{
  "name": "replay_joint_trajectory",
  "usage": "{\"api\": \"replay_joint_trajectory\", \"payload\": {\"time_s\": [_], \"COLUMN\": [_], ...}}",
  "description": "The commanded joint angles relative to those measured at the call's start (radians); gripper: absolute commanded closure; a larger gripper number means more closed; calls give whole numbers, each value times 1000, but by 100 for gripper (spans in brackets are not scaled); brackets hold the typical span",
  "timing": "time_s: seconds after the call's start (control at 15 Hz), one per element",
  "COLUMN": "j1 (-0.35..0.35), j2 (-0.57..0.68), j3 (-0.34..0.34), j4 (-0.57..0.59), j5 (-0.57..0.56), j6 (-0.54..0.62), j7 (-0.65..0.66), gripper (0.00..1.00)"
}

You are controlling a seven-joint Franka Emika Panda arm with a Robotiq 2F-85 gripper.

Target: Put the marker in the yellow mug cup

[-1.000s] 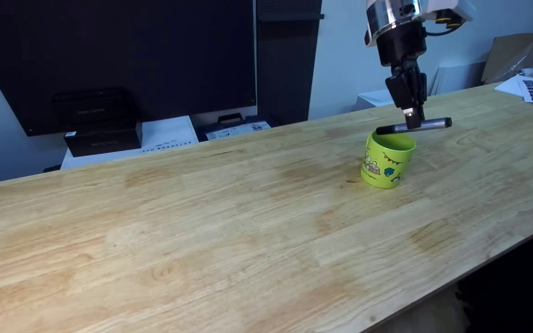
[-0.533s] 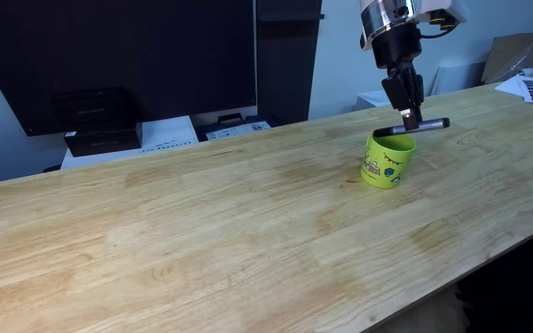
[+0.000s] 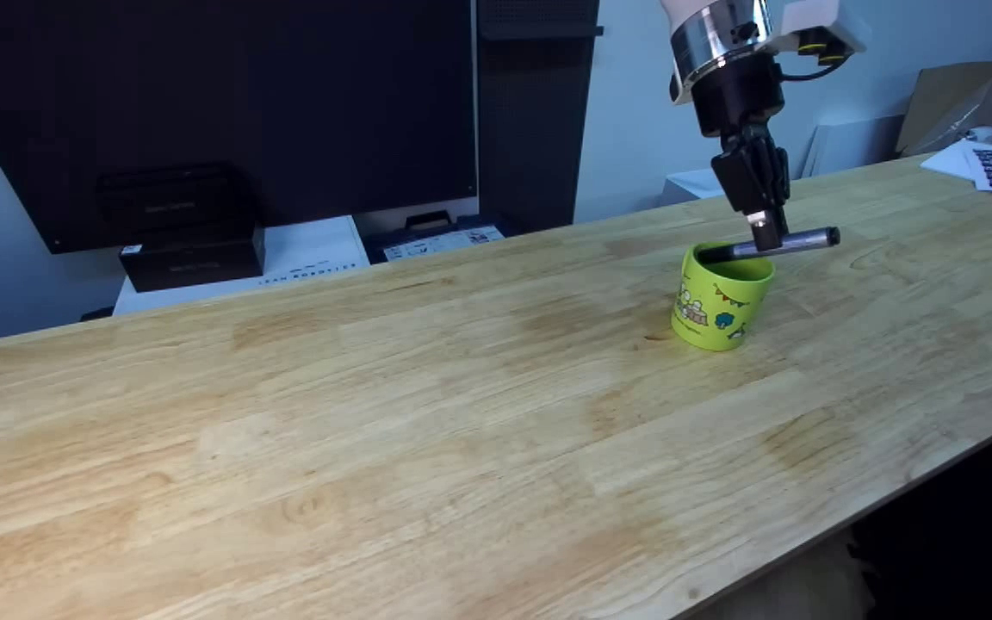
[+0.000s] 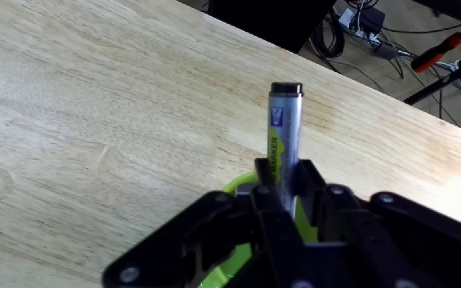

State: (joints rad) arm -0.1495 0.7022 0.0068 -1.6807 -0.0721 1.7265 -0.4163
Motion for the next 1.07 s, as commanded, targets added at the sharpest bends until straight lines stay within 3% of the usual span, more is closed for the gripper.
{"api": "replay_joint_trajectory", "payload": {"time_s": [0.0, 0.07, 0.6, 1.0], "j1": [-6, -6, 5, 23], "j2": [27, 27, -25, -74], "j3": [3, 4, 5, -7], "j4": [49, 50, 29, -31], "j5": [7, 7, -1, -49], "j6": [-49, -53, -40, 153], "j7": [-3, -3, 6, 19], "gripper": [54, 53, 2, 0]}}
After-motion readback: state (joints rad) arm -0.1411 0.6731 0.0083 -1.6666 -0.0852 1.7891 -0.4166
